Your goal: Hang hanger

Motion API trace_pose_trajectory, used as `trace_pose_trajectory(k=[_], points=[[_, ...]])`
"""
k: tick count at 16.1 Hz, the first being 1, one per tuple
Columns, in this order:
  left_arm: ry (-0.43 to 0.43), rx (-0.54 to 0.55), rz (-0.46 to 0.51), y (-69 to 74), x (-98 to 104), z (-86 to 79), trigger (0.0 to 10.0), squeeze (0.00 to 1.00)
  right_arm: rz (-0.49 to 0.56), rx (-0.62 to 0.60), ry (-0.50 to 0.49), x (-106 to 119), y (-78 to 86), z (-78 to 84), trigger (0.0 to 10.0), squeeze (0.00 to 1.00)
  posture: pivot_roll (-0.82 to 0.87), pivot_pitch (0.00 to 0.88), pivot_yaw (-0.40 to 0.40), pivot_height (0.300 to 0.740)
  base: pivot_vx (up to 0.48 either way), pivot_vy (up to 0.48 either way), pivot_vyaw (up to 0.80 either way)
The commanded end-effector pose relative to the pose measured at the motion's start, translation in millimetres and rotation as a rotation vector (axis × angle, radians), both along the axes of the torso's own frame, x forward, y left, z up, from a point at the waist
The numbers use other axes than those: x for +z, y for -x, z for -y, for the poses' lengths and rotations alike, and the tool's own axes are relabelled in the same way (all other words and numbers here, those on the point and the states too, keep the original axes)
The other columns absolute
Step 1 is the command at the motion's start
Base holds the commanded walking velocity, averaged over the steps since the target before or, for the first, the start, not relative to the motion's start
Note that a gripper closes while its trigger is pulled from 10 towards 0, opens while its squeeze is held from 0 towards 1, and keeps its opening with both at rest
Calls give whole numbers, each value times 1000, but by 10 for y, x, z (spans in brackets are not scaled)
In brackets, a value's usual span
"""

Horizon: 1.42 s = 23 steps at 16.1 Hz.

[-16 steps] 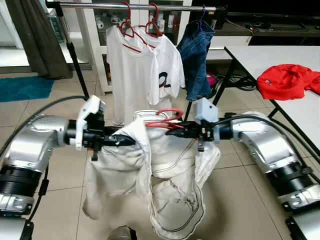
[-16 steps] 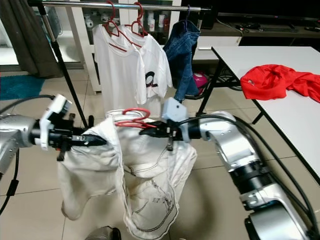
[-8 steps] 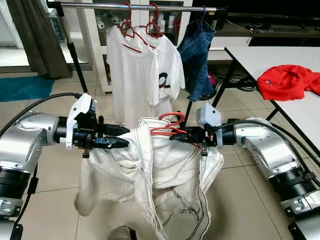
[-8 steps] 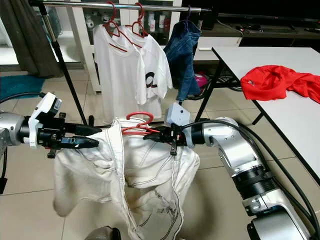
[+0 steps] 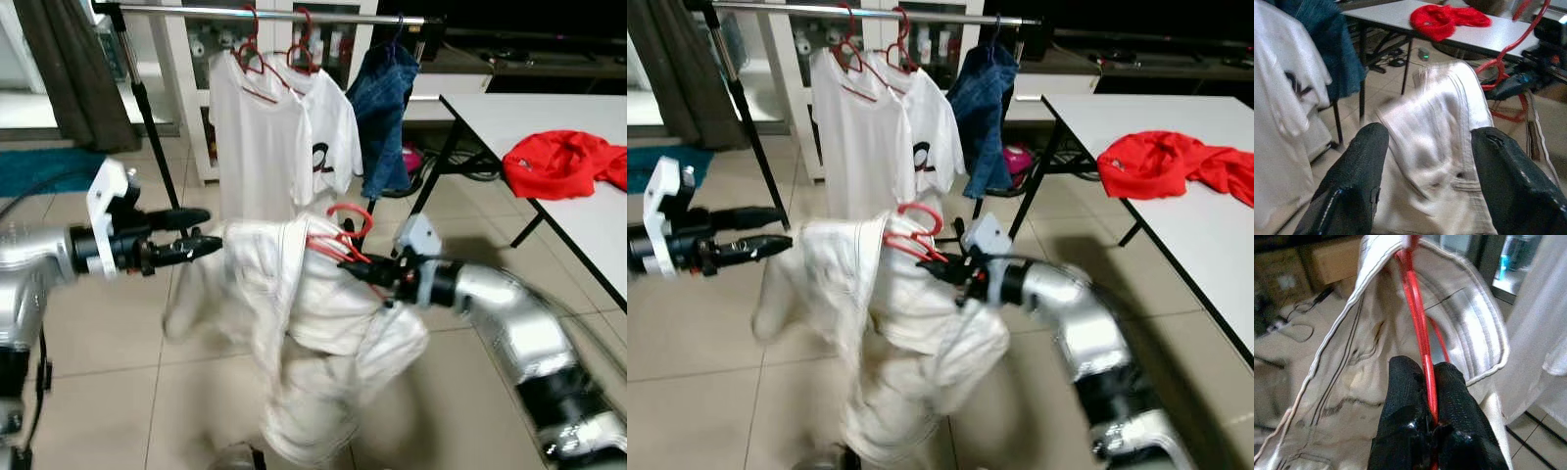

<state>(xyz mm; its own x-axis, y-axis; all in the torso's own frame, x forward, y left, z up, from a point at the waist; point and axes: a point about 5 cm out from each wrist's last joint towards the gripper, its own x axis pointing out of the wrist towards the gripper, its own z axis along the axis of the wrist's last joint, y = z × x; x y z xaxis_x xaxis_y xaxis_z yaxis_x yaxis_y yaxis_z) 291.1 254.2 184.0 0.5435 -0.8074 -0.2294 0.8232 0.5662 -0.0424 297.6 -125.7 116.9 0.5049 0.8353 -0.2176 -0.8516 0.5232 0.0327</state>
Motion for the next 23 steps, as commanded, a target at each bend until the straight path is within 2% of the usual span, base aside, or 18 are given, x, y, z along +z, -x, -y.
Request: trace_pose_trajectory(k=[1, 2, 3, 5, 6, 7, 8, 10, 11, 12, 13, 14, 15, 17, 18, 20, 23], points=[[-7, 64, 38, -10, 22, 61, 10000, 1000, 62, -101, -54, 162, -58, 31, 0, 0, -7, 0, -22, 740, 0, 0, 0], [-17, 117, 49, -22, -19, 89, 10000, 894, 45, -142, -57, 125, -51, 18, 0, 0, -7, 0, -18, 740, 0, 0, 0], [-7, 161, 59, -34, -114, 171, 10000, 0, 15, -210, -53, 48, -30, -11, 0, 0, -9, 0, -19, 740, 0, 0, 0], [-23, 256, 64, -34, -286, 252, 10000, 0, -22, -334, -81, -21, -10, -39, 0, 0, -13, 0, -17, 740, 0, 0, 0], [-20, 404, 45, 8, -485, 337, 10000, 0, -48, -479, -102, -72, 6, -12, 0, 0, -25, 0, -12, 740, 0, 0, 0], [-31, 456, 35, 54, -572, 377, 10000, 0, -48, -536, -87, -103, 24, 12, 7176, 0, -32, 0, -9, 740, 0, 0, 0], [-52, 523, 23, 116, -671, 419, 10000, 0, -38, -594, -46, -143, 53, 39, 10000, 0, -34, 0, -8, 740, 0, 0, 0], [-72, 635, 53, 150, -733, 431, 10000, 0, -53, -638, 8, -205, 101, 37, 10000, 0, -41, 0, -8, 740, 0, 0, 0], [-83, 681, 89, 142, -731, 446, 10000, 0, -43, -692, 76, -231, 108, 47, 10000, 0, -44, 0, -9, 740, 0, 0, 0], [-59, 648, 85, 133, -735, 491, 10000, 0, -53, -705, 160, -274, 106, 38, 10000, 0, -44, 0, -11, 740, 0, 0, 0], [-40, 606, 98, 145, -743, 538, 10000, 0, -43, -647, 176, -287, 107, -13, 10000, 0, -44, 0, -12, 740, 0, 0, 0], [-56, 614, 89, 184, -793, 573, 10000, 0, -76, -644, 98, -285, 122, -42, 10000, 0, -41, 0, -14, 740, 0, 0, 0], [-78, 617, 92, 204, -813, 591, 10000, 0, -85, -649, 69, -276, 130, -48, 10000, 0, -38, 0, -15, 740, 0, 0, 0], [-120, 657, 31, 325, -976, 684, 10000, 0, -121, -625, 92, -337, 180, -80, 10000, 0, -17, 0, -42, 740, 281, 0, 400], [-124, 663, 25, 371, -998, 676, 10000, 0, -136, -612, 95, -350, 188, -105, 10000, 0, -14, 0, -42, 740, 300, 0, 800], [-128, 685, -9, 423, -1081, 629, 10000, 0, -152, -604, 87, -368, 200, -145, 10000, 0, -19, 0, -32, 740, 336, 0, 800], [-139, 675, 1, 438, -1099, 655, 10000, 0, -184, -653, 68, -400, 166, -117, 10000, 0, -22, 0, -32, 740, 357, 0, 0]])
